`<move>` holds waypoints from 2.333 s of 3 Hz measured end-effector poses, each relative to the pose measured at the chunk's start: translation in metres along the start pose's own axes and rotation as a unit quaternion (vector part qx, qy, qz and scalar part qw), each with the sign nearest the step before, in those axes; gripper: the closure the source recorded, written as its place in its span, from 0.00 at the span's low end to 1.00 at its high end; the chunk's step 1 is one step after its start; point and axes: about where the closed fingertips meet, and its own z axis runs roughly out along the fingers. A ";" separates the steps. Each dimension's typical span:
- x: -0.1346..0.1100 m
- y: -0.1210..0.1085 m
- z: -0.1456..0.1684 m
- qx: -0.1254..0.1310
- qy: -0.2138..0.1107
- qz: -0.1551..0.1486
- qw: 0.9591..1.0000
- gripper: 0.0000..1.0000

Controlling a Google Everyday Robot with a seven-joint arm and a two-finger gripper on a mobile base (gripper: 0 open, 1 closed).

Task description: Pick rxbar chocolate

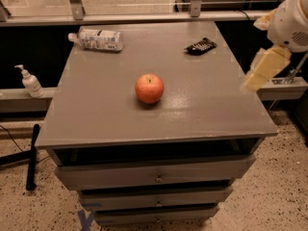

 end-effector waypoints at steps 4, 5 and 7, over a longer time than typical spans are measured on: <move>-0.025 -0.115 0.102 0.080 -0.112 0.099 0.985 0.00; -0.032 -0.123 0.111 0.092 -0.133 0.109 0.981 0.00; -0.063 -0.151 0.165 0.106 -0.185 0.153 0.965 0.00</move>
Offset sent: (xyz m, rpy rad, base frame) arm 0.1721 0.0043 -0.0215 0.2492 -0.2339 -0.1508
